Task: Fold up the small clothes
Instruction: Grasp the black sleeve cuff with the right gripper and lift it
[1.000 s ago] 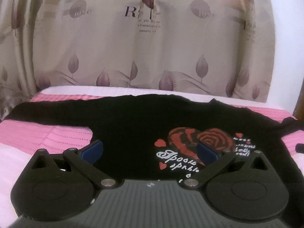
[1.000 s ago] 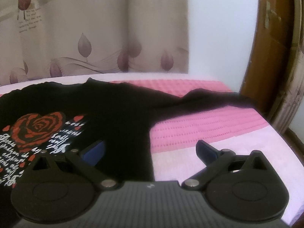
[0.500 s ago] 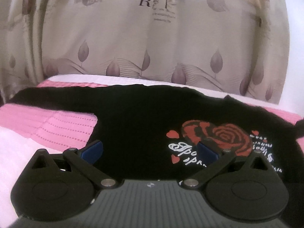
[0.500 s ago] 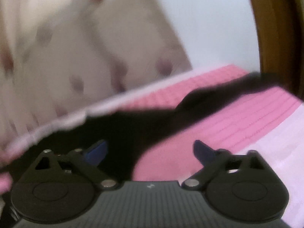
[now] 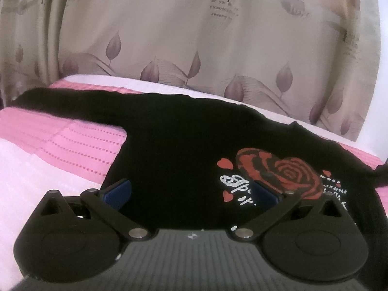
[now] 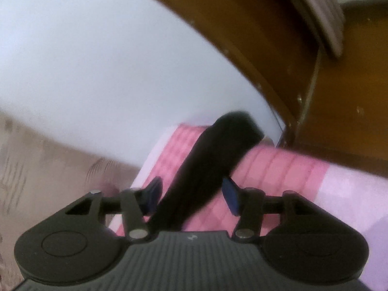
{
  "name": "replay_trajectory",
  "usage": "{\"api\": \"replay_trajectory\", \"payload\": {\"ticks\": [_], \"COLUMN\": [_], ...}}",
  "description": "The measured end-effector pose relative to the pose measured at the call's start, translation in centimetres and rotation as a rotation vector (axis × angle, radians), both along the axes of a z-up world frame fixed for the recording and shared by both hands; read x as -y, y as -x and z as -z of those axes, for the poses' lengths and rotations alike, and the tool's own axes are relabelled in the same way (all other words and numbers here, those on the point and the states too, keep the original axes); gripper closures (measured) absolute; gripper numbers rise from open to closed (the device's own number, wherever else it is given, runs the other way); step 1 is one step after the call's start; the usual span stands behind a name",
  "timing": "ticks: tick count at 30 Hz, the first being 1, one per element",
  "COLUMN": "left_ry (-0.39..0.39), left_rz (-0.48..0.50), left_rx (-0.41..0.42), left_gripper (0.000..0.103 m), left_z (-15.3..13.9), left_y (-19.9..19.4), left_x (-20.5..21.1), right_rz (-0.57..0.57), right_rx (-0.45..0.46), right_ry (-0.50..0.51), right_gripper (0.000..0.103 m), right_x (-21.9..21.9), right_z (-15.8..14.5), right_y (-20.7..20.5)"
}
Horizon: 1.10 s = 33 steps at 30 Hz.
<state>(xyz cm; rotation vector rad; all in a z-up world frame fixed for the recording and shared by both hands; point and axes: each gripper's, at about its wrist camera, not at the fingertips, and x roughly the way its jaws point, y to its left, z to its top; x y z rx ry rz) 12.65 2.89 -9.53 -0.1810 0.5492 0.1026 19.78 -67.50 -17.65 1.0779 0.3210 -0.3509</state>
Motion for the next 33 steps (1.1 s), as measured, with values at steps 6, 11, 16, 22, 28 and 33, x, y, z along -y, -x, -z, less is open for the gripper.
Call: {"api": "replay_trajectory", "payload": {"ticks": [6,11,16,22,28,33], "left_ry": [0.008,0.010,0.024,0.050,0.051,0.047], "left_rz": [0.000,-0.003,-0.006,-0.004,-0.007,-0.006], "left_rx": [-0.022,-0.040,-0.031,-0.022,-0.022,-0.031], "left_gripper": [0.000,0.000,0.000,0.000,0.000,0.000], "left_z": [0.2,0.3,0.3,0.3,0.3,0.3], "left_y": [-0.3,-0.5,-0.4,-0.3,-0.2,-0.3], "left_x": [0.0,0.0,-0.2,-0.4,-0.4,-0.4], "right_rz": [-0.002,0.004,0.140,0.088,0.153,0.166], "right_rx": [-0.042,-0.135,0.092,0.050,0.050,-0.004], "right_ry": [0.033,0.074,0.012,-0.026,-0.096,-0.049], "right_gripper": [0.044,0.094,0.096,0.096,0.062,0.010], "right_x": [0.1,0.4,2.0,2.3,3.0,3.8], "right_z": [-0.1,-0.6,-1.8,-0.1,1.0,0.8], "right_y": [-2.0,-2.6,4.6,10.2,12.2,9.3]}}
